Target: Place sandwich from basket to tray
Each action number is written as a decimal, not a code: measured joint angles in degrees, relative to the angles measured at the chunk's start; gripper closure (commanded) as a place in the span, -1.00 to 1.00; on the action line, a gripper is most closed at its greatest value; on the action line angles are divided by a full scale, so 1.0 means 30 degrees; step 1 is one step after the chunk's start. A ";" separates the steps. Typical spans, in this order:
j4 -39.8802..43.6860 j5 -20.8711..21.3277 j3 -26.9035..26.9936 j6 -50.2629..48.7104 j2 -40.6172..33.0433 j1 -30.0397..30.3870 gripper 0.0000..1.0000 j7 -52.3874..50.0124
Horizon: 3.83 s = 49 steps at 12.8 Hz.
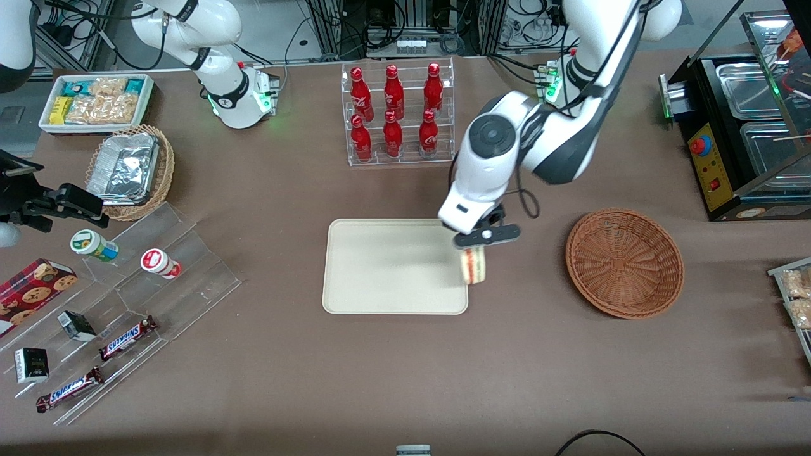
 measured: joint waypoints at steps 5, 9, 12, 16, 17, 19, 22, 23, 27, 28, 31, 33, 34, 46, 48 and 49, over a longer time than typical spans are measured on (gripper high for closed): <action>0.0124 0.0905 0.0005 0.2140 0.2250 -0.1586 0.97 -0.0063; 0.0198 0.1320 0.0014 0.2780 0.3304 -0.1775 0.96 -0.0061; 0.0260 0.1385 0.0016 0.3203 0.3800 -0.1775 0.57 -0.0054; 0.0352 0.1407 0.0094 0.3255 0.3868 -0.1774 -0.99 -0.0006; 0.0409 0.1408 0.0114 0.3256 0.3867 -0.1774 -1.00 -0.0006; 0.0650 0.1408 0.0137 0.3194 0.3755 -0.1771 -1.00 -0.0045; 0.1401 0.1398 0.0276 0.0905 0.2373 -0.1746 -1.00 -0.0376; 0.1748 0.1398 0.0329 -0.0422 0.1567 -0.1734 -1.00 -0.0802; 0.2329 0.1398 0.1028 -0.4275 -0.1614 -0.1650 -1.00 -0.1403; 0.2388 0.1398 0.1459 -0.5062 -0.2264 -0.1626 -1.00 -0.1403; 0.2456 0.1395 0.3272 -0.7183 -0.4329 -0.1533 -1.00 -0.0826; 0.2450 0.1387 0.4599 -0.8292 -0.5357 -0.1487 -1.00 0.0364; 0.2434 0.1384 0.5296 -0.8837 -0.5724 -0.1475 -1.00 0.1084; 0.1101 0.0637 0.8283 -1.0234 -0.8592 0.3252 -1.00 1.1144; 0.0990 0.0204 0.6066 -1.0234 -0.8735 0.5759 -1.00 1.1878; 0.0967 0.0097 0.4802 -1.0234 -0.8743 0.7020 -1.00 1.1992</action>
